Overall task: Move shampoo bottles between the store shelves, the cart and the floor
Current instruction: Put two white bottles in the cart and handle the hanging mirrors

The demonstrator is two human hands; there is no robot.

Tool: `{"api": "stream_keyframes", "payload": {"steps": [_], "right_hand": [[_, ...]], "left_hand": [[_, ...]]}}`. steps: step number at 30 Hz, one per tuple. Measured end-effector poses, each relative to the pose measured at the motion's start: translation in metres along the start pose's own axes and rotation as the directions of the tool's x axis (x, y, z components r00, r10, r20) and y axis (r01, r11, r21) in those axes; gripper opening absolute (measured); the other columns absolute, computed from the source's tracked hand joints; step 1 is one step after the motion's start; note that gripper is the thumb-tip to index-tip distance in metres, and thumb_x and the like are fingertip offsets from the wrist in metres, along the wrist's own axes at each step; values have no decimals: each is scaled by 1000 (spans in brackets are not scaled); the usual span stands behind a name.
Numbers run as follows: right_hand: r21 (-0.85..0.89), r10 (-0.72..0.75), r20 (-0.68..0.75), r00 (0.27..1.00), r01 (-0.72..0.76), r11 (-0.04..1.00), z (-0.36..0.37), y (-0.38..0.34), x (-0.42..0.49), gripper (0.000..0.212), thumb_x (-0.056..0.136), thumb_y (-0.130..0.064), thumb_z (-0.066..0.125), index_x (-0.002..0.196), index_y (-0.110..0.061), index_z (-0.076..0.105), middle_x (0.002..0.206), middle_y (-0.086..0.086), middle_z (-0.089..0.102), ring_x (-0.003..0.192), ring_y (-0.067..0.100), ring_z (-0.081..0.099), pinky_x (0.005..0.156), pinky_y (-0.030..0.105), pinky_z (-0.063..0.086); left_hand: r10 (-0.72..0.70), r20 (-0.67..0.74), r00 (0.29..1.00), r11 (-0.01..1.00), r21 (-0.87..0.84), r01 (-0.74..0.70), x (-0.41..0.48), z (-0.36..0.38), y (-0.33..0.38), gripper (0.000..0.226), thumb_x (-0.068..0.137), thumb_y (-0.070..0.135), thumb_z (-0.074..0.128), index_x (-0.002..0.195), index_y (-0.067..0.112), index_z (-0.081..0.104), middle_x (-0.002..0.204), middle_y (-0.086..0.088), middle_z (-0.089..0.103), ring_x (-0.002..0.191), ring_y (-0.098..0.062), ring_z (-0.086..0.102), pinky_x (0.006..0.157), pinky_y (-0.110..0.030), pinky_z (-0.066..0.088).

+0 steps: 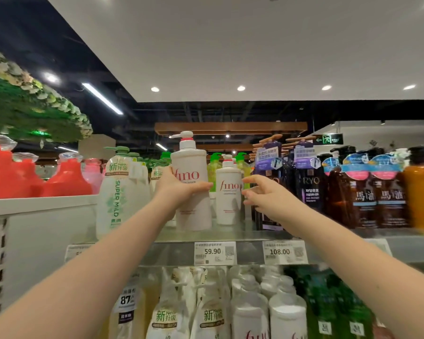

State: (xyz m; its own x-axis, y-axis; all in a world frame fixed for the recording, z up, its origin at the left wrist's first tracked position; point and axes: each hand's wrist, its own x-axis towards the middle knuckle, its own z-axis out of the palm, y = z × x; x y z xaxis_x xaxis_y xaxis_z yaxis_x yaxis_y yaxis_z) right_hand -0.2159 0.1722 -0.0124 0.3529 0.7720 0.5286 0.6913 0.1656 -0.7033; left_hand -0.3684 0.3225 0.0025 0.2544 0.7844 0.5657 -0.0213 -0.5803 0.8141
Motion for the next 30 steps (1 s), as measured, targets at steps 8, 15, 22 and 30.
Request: {"api": "stream_keyframes", "payload": {"steps": [8,15,22,30], "right_hand": [[-44,65,14,998,-65,997,10,-1,-2,34,99,-18,46,132,-25,44,118,1,60,104,18,62,72,24,52],[-41,96,111,989,-92,995,33,-13,-3,40,98,-19,48,138,-21,44,105,-9,55,104,14,59,86,28,48],[-6,75,160,984,-75,997,61,-31,-5,49,98,-12,46,145,-18,34,139,2,50,118,12,50,91,25,38],[4,124,142,982,-126,992,62,-14,5,45,96,-6,45,138,-20,45,136,-2,53,114,12,50,89,24,40]], "left_hand": [[-63,24,998,986,156,59,-1,15,-21,92,41,52,90,114,22,42,104,0,59,94,-22,59,82,-46,55],[-226,296,928,968,-38,248,-15,-33,-15,74,87,70,32,141,20,41,133,-12,51,123,-33,48,109,-49,33],[-297,421,857,920,-114,374,-15,-51,-16,86,83,77,23,134,14,51,127,-13,55,113,-33,54,103,-52,41],[-259,470,844,950,-36,312,-7,-31,-21,72,83,78,23,112,24,61,120,-6,57,110,-25,54,103,-50,41]]}}
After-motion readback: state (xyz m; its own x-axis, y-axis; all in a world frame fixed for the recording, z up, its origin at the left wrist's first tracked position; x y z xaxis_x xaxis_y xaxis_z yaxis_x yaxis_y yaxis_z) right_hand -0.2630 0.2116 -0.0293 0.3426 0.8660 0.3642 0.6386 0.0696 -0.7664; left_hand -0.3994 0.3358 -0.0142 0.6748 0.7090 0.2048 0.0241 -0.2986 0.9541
